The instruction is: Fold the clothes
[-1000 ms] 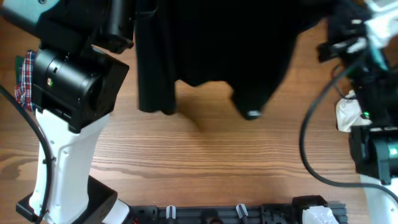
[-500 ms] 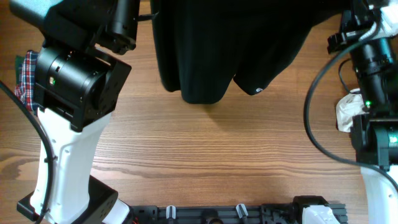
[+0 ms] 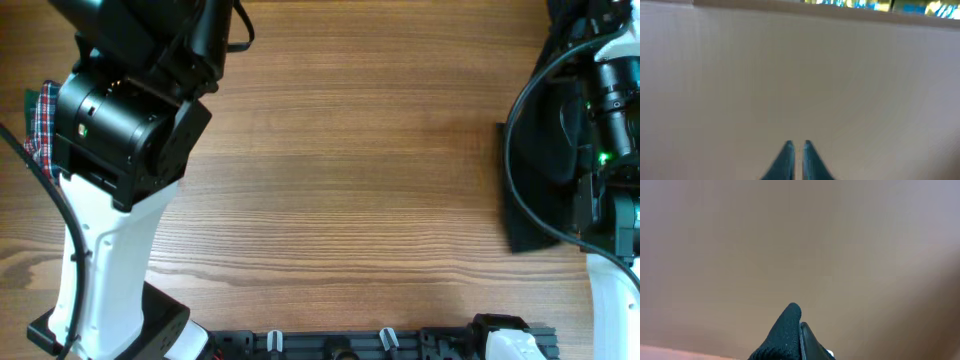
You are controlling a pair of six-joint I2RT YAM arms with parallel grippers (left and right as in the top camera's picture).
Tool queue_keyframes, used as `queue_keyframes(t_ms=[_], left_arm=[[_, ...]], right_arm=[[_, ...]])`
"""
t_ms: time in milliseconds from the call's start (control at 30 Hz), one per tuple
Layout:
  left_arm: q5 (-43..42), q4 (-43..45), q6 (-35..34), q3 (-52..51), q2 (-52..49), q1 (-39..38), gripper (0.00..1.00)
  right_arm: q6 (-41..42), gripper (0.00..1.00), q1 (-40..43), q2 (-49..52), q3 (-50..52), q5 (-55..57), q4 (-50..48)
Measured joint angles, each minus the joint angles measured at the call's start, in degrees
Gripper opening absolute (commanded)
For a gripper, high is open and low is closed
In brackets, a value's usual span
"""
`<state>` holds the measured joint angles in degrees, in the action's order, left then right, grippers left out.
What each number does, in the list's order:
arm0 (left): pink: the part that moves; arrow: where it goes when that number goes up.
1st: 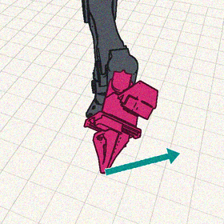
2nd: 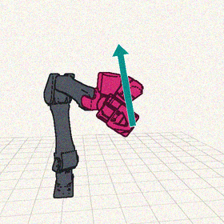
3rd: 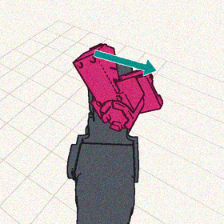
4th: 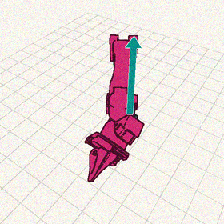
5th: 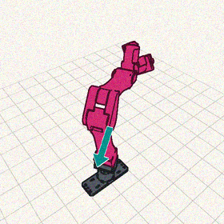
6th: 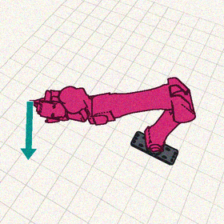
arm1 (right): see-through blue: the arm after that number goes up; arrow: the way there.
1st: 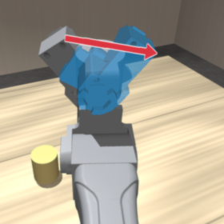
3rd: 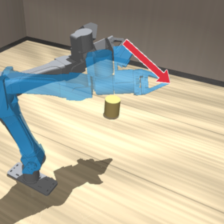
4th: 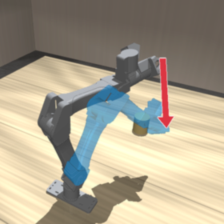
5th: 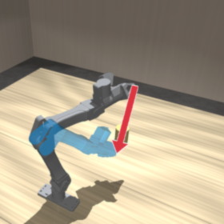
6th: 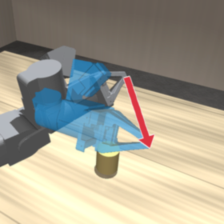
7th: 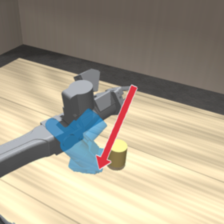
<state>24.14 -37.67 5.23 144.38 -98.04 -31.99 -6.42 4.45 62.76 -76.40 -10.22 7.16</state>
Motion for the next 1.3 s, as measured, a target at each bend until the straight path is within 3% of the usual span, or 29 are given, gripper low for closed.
queue_keyframes(t_ms=[133,400,667,833,967,1100,1200,1300], left_arm=[[-0.2,-7.78,-2.32,0.11,-1.53,0.0,0.54],[-0.44,-23.82,-11.54,0.11,-5.68,0.02,0.88],[0.39,-26.64,-13.09,0.11,-6.34,1.18,0.84],[1.79,-26.64,-13.55,0.11,-6.32,3.91,0.85],[1.79,-26.62,-13.6,0.11,-6.32,3.93,0.86],[1.75,-26.64,-13.75,0.11,-6.32,3.93,0.86],[1.77,-26.67,-13.75,0.11,-6.29,3.93,0.86],[1.77,-27.28,-13.75,0.11,-6.29,3.93,0.86]], right_arm=[[3.72,0.04,0.0,-0.13,-0.48,-8.35,3.17],[13.14,0.04,0.0,0.33,-0.68,-25.22,13.38],[18.82,0.04,-1.27,1.01,-0.74,-44.78,3.21],[25.29,0.04,-2.78,1.01,-0.98,-49.37,-4.15],[27.56,0.04,-2.86,1.73,-1.73,-43.6,6.91],[29.11,0.04,-2.91,10.19,-2.45,-27.63,25.49],[28.85,0.04,-3.48,19.89,-2.27,-18.47,31.63],[25.59,0.04,-4.02,23.15,-1.97,-11.15,33.55]])
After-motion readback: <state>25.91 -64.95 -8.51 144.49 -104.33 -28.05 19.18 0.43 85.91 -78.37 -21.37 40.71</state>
